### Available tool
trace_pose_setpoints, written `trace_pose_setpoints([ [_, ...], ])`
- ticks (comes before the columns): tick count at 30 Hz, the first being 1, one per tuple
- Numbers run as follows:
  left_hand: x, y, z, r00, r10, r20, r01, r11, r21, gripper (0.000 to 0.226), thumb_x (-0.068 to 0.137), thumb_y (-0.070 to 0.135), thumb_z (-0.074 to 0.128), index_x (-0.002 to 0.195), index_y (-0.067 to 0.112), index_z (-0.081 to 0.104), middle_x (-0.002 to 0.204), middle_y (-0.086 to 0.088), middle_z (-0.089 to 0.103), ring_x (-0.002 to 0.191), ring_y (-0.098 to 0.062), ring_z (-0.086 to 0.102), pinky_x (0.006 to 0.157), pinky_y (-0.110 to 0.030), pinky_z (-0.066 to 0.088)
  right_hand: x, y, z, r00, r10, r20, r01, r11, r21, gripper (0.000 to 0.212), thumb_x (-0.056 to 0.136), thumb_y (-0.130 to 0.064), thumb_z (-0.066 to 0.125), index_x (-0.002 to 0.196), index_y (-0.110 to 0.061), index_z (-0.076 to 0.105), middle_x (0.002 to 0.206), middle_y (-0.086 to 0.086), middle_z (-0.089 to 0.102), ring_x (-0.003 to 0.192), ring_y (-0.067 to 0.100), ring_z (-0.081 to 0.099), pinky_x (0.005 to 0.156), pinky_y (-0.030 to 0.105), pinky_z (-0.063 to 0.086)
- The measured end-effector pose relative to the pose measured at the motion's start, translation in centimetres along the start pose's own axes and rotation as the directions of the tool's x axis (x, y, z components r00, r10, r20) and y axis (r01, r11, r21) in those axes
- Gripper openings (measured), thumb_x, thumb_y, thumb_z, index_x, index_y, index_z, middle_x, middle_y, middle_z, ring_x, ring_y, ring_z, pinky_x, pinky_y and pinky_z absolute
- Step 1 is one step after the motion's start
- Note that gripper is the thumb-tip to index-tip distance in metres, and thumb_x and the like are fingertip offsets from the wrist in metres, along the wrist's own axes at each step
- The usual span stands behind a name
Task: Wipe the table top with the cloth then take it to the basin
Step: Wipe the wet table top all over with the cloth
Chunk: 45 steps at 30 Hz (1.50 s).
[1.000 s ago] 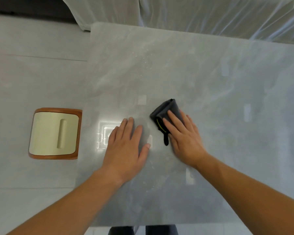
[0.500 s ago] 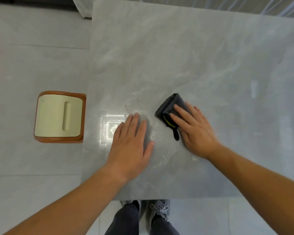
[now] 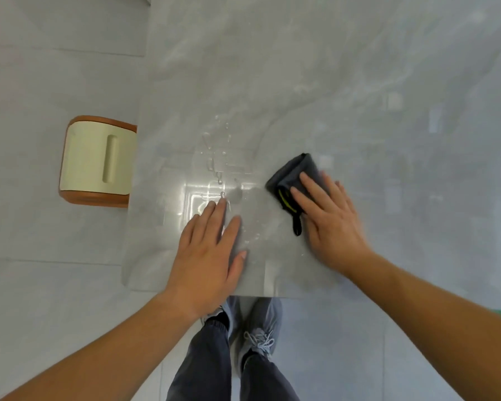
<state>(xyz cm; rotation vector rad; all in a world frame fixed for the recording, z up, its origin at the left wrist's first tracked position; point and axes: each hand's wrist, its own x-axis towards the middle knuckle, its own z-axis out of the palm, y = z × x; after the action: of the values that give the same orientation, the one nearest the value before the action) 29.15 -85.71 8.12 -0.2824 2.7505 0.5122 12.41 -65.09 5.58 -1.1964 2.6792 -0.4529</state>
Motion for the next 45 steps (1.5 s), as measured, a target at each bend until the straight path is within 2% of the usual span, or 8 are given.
trace_pose_setpoints([
  [3, 0.0, 0.0, 0.4, 0.999, -0.014, -0.041, 0.014, 1.000, 0.002, 0.061, 0.101, 0.049, 0.029, 0.152, 0.016, 0.037, 0.166, -0.013, 0.015, 0.154, -0.028, 0.008, 0.123, -0.043, 0.006, 1.1, -1.3, 0.4, 0.958, 0.277, -0.070, -0.273, 0.960, 0.065, 0.053, 0.096, -0.021, 0.041, 0.150, -0.020, 0.044, 0.162, 0.005, 0.030, 0.152, 0.037, 0.017, 0.121, 0.056, 0.016],
  [10, 0.1, -0.1, 0.6, 0.999, -0.032, -0.029, 0.030, 0.998, -0.051, 0.060, 0.101, 0.051, 0.027, 0.154, 0.022, 0.029, 0.168, -0.007, 0.002, 0.154, -0.022, -0.003, 0.122, -0.039, -0.002, -7.1, -3.3, 2.4, 0.988, -0.138, 0.066, 0.137, 0.990, 0.015, 0.051, 0.099, -0.023, 0.044, 0.150, -0.022, 0.043, 0.163, 0.001, 0.028, 0.153, 0.033, 0.014, 0.120, 0.057, 0.019],
  [17, -0.1, -1.1, 0.7, 1.000, 0.004, 0.000, -0.004, 0.996, -0.093, 0.058, 0.104, 0.049, 0.029, 0.156, 0.027, 0.019, 0.169, -0.002, -0.004, 0.153, -0.017, -0.009, 0.121, -0.038, -0.004, -5.9, -5.8, 2.0, 0.954, 0.288, -0.079, -0.279, 0.954, 0.110, 0.053, 0.093, -0.015, 0.046, 0.147, -0.019, 0.048, 0.160, 0.005, 0.034, 0.150, 0.039, 0.020, 0.119, 0.059, 0.021],
  [23, -1.4, -3.0, -0.1, 0.995, 0.028, -0.098, -0.056, 0.954, -0.294, 0.068, 0.103, 0.037, 0.042, 0.159, 0.020, 0.007, 0.168, -0.001, 0.004, 0.154, -0.014, 0.001, 0.124, -0.035, 0.007, -10.9, -11.1, 3.9, 0.999, -0.007, 0.039, 0.005, 0.999, 0.047, 0.052, 0.095, -0.015, 0.045, 0.146, -0.016, 0.050, 0.159, 0.005, 0.035, 0.150, 0.040, 0.022, 0.116, 0.062, 0.025],
  [30, -3.1, -8.2, -1.1, 0.991, -0.050, -0.120, 0.039, 0.995, -0.096, 0.061, 0.103, 0.041, 0.036, 0.156, 0.014, 0.020, 0.167, -0.010, 0.006, 0.154, -0.025, -0.001, 0.124, -0.043, 0.003, -6.0, -12.4, 4.8, 0.926, 0.370, -0.071, -0.363, 0.927, 0.094, 0.059, 0.097, -0.013, 0.050, 0.153, -0.022, 0.036, 0.165, 0.001, 0.022, 0.153, 0.035, 0.008, 0.124, 0.051, 0.005],
  [36, -3.1, -9.5, -1.4, 0.998, -0.039, -0.058, 0.032, 0.993, -0.113, 0.057, 0.104, 0.034, 0.034, 0.155, 0.012, 0.023, 0.167, -0.012, 0.003, 0.154, -0.025, -0.003, 0.124, -0.040, 0.000, -6.0, -15.8, 6.3, 0.992, 0.127, 0.013, -0.128, 0.992, 0.011, 0.061, 0.094, -0.014, 0.049, 0.153, -0.024, 0.037, 0.164, 0.001, 0.026, 0.153, 0.035, 0.012, 0.122, 0.056, 0.012],
  [41, -3.1, -10.1, -1.2, 0.998, -0.021, -0.051, 0.015, 0.994, -0.110, 0.057, 0.104, 0.037, 0.029, 0.156, 0.014, 0.021, 0.168, -0.011, 0.002, 0.154, -0.025, -0.004, 0.124, -0.040, -0.001, 0.5, -15.0, 5.8, 0.891, 0.452, -0.049, -0.449, 0.891, 0.066, 0.062, 0.094, -0.026, 0.031, 0.155, -0.027, 0.031, 0.167, 0.000, 0.017, 0.153, 0.035, 0.007, 0.124, 0.050, 0.004],
  [45, -3.0, -9.9, -1.4, 0.999, -0.018, -0.038, 0.014, 0.994, -0.106, 0.057, 0.104, 0.037, 0.029, 0.156, 0.014, 0.020, 0.168, -0.011, 0.000, 0.154, -0.025, -0.006, 0.123, -0.040, -0.003, -2.5, -19.1, 6.7, 0.924, 0.381, -0.020, -0.380, 0.924, 0.055, 0.055, 0.101, -0.033, 0.038, 0.155, -0.025, 0.033, 0.166, 0.000, 0.020, 0.153, 0.034, 0.008, 0.123, 0.051, 0.008],
])
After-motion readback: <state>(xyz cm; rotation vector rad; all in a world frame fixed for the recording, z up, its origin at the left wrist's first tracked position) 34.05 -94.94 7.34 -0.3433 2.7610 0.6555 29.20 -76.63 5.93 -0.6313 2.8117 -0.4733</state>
